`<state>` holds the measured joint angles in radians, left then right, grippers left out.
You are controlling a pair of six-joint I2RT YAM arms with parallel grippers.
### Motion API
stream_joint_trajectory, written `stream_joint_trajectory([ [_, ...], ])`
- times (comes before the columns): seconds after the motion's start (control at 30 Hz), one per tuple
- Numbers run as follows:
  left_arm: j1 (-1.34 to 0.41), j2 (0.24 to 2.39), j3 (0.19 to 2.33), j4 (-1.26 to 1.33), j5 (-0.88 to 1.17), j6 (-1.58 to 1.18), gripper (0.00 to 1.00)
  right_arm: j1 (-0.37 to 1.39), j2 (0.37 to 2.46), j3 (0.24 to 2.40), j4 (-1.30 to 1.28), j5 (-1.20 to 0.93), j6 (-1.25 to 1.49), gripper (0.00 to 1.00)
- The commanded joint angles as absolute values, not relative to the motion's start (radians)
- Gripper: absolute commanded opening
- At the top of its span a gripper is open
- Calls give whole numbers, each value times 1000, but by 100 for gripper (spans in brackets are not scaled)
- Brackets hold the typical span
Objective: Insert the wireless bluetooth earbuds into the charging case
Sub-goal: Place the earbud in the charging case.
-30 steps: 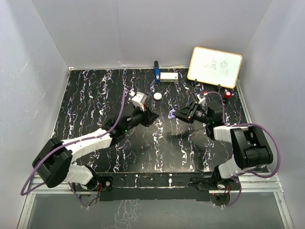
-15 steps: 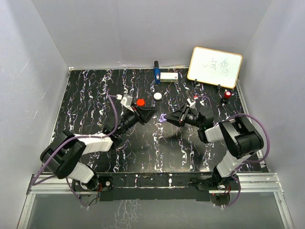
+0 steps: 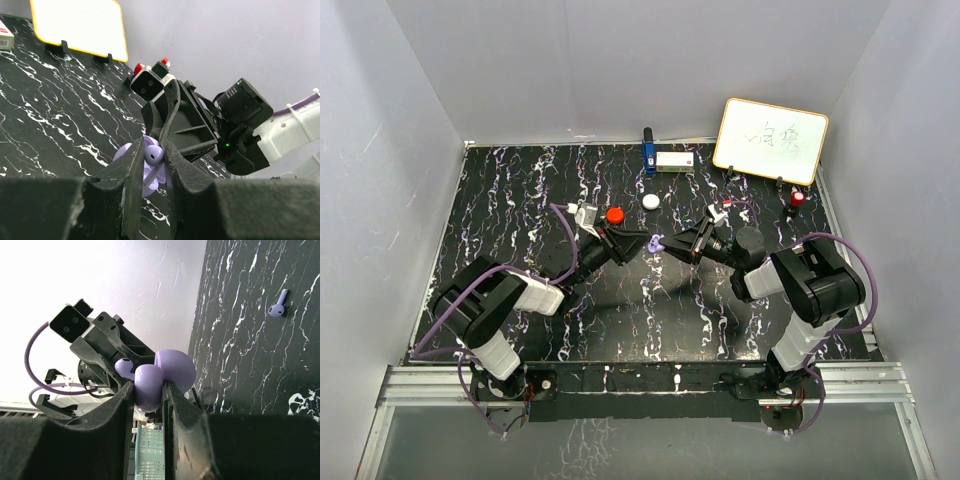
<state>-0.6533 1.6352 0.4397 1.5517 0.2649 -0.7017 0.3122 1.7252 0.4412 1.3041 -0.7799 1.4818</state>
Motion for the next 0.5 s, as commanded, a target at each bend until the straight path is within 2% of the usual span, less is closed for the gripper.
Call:
stream_joint_trajectory([
  [0.0, -647, 1631, 483, 1787, 338, -720, 0, 322, 1732, 452, 1391, -751, 1503, 0],
  [0.47, -647, 1625, 501, 1787, 359, -711, 0, 334, 1735, 460, 1427, -754, 1541, 0],
])
